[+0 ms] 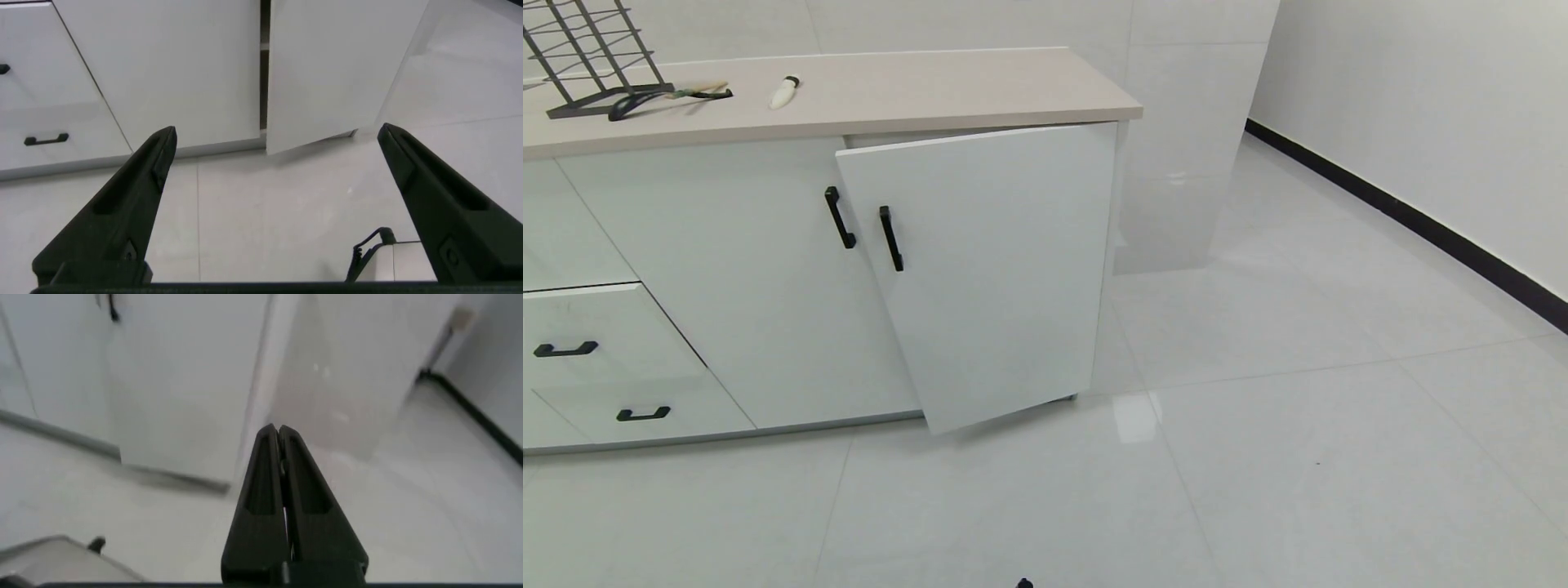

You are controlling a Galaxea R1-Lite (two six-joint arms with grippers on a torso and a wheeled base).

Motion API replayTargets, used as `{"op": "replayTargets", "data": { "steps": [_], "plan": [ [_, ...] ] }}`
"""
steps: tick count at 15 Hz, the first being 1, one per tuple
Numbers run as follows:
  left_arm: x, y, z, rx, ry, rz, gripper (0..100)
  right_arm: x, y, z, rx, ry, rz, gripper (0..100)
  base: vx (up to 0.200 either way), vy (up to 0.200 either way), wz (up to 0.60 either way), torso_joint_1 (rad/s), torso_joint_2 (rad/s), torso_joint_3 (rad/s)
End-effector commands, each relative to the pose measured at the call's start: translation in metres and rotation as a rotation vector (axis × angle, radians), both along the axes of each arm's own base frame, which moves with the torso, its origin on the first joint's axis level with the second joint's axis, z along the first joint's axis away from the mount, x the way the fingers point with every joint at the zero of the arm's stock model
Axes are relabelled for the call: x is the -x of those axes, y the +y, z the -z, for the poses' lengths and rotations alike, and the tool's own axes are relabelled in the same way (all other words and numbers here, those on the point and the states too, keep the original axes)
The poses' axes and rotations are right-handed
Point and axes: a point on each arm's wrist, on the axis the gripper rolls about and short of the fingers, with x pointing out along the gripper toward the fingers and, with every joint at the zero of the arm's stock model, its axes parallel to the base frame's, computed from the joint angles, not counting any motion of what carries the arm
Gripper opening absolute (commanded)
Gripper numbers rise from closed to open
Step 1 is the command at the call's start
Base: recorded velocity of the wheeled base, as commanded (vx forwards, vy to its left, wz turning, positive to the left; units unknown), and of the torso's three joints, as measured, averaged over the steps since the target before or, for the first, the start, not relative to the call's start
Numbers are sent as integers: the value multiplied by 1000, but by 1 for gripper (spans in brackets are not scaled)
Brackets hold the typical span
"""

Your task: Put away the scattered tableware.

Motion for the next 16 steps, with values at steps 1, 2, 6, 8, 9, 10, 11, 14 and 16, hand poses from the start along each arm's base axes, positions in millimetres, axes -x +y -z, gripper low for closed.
{"op": "replayTargets", "data": {
  "steps": [1,2,6,8,9,10,11,14,16],
  "plan": [
    [0,0,0,-2,0,-2,100,10,-2,22,-23,63,149,0,0,0,0,0,0,0],
    [0,0,0,-1,2,-1,100,10,-2,22,-31,72,164,0,0,0,0,0,0,0],
    [0,0,0,1,2,-4,100,9,-7,25,-157,104,364,0,0,0,0,0,0,0],
    [0,0,0,1,2,-2,100,9,-7,25,-156,105,357,0,0,0,0,0,0,0],
    [0,0,0,2,0,-5,100,9,-6,25,-159,107,330,0,0,0,0,0,0,0],
    [0,0,0,2,2,-10,100,9,-6,25,-159,109,307,0,200,0,0,2,2,2],
    [0,0,0,1,0,-19,100,9,-6,25,-160,111,306,0,200,0,0,7,7,7],
    [0,1,0,1,0,-37,100,9,-6,25,-165,112,306,0,200,0,0,-2,-1,2],
    [0,1,0,1,2,-43,100,9,-6,25,-165,112,307,0,200,0,0,5,2,0]
  ]
}}
